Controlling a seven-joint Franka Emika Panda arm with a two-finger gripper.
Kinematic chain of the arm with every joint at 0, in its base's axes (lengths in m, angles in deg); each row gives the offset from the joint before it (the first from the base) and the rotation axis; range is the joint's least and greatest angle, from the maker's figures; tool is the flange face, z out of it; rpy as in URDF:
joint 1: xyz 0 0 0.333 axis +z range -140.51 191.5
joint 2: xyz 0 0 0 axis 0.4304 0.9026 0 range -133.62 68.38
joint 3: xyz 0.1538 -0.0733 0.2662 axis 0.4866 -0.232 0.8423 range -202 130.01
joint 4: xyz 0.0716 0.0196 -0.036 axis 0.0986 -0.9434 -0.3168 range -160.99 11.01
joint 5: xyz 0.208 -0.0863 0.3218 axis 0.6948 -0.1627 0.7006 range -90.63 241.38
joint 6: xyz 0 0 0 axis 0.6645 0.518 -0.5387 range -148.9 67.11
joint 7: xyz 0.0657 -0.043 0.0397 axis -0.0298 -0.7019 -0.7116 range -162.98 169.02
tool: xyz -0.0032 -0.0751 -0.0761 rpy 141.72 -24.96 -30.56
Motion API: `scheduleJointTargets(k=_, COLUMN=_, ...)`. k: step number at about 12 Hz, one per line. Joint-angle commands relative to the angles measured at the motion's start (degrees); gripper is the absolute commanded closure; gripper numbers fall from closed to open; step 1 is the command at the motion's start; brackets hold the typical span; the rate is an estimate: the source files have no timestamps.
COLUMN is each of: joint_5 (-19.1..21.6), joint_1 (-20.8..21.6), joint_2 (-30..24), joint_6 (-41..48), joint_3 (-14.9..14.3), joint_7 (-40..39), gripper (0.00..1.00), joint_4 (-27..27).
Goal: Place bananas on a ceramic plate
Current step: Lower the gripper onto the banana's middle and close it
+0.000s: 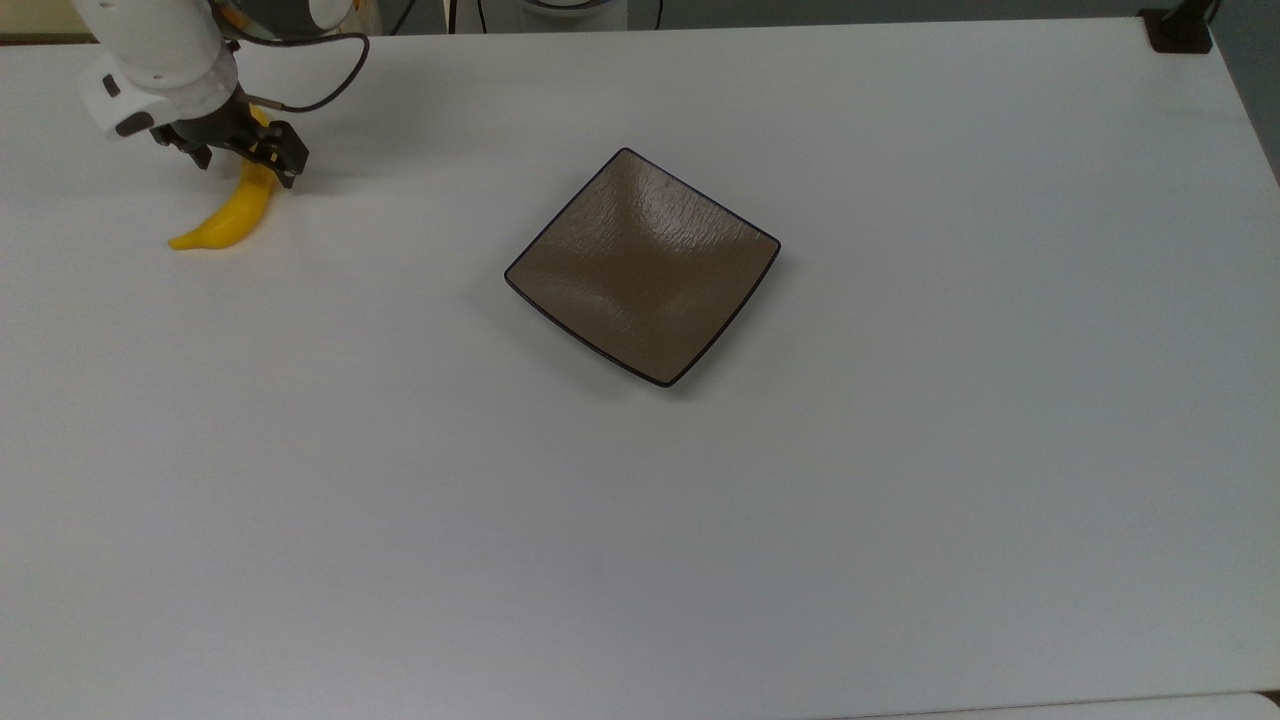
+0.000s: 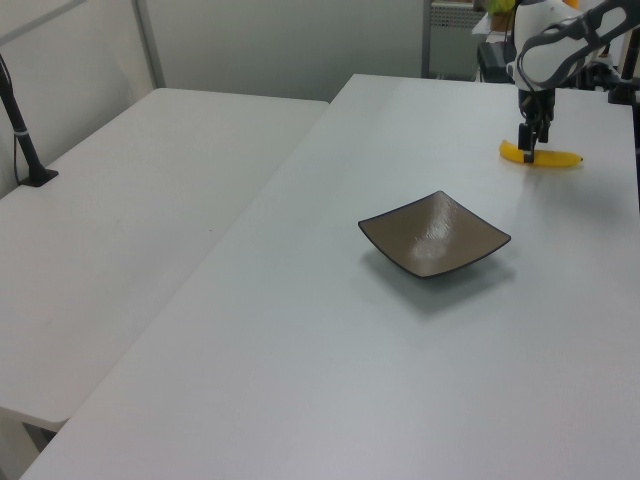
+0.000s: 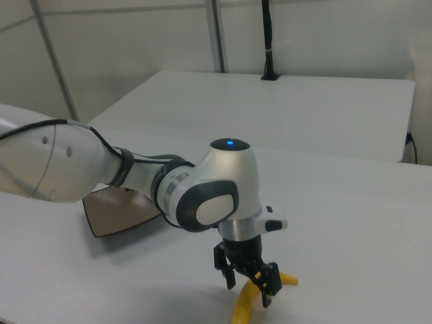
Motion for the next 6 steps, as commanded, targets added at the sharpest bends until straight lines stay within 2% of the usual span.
scheduleJointTargets(k=1, joint_5=-2.29, joint_1=-1.14, joint_2=1.33, joint_6=-1.16, joint_3=0.98, joint_7=-2.04, gripper=0.64, joint_4=0.03)
scheduleJointTargets(k=2, joint_5=-2.29, joint_1=-1.14, joint_2=1.24, joint_6=-0.55, joint_3=1.24, joint_7=-4.22, gripper=0.78, joint_4=0.12)
scheduleJointTargets(k=3, joint_5=-2.29, joint_1=-1.41, joint_2=1.15, joint_6=-0.11, joint_3=1.25, joint_7=-4.94, gripper=0.86, joint_4=0.12)
scheduleJointTargets(k=6, joint_5=-2.20, joint_1=-1.41, joint_2=1.06, joint_6=0.68, joint_3=2.21, joint_7=-4.69, gripper=0.90, joint_4=0.99)
